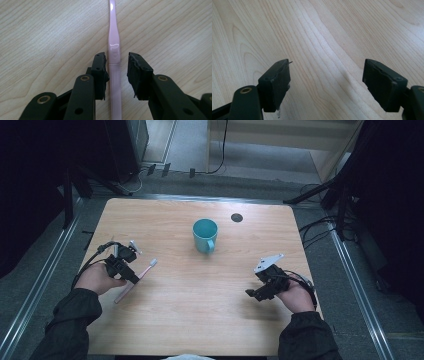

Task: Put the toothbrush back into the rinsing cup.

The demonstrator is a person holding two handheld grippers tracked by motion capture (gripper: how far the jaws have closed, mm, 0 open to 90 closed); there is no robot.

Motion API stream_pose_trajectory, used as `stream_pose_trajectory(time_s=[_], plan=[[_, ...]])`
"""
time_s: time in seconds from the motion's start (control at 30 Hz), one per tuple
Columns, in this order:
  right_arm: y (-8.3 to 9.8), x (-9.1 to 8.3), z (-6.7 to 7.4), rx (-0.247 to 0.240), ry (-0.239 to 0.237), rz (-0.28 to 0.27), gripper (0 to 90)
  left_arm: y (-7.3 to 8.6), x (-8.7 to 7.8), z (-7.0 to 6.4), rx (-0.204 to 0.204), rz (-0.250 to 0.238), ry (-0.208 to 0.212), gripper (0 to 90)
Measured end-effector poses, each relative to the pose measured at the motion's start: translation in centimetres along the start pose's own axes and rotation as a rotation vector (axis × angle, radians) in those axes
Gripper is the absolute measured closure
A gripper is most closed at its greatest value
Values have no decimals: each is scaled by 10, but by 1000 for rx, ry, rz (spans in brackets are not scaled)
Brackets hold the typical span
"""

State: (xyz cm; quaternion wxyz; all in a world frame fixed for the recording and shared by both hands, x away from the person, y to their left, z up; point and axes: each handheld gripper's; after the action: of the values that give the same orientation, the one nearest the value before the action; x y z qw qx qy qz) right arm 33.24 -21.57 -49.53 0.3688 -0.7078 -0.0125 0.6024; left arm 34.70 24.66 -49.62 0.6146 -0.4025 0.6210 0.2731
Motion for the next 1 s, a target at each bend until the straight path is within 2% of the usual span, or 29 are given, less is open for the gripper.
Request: stream_pose_trajectory(time_s=[0.83, 0.93, 1.0], plan=[[3, -1, 0, -3, 4, 1, 226, -3, 10, -1, 28, 46, -33, 682], [3, -1, 0, -4, 5, 3, 226, -3, 11, -3, 28, 44, -49, 695], [3, -1, 0, -3, 9, 8, 226, -3, 11, -7, 44, 54, -81, 697]])
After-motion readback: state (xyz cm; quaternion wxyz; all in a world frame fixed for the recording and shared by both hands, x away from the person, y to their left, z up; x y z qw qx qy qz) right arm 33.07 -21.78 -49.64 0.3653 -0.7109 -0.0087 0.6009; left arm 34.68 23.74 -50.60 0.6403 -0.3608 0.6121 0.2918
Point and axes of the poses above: each handheld gripper's, and its own axes: x roughly forward along the jaws, y roughly out of its underside, z roughly to its left, and after that the axes turned 1 degree about -z, right-handed
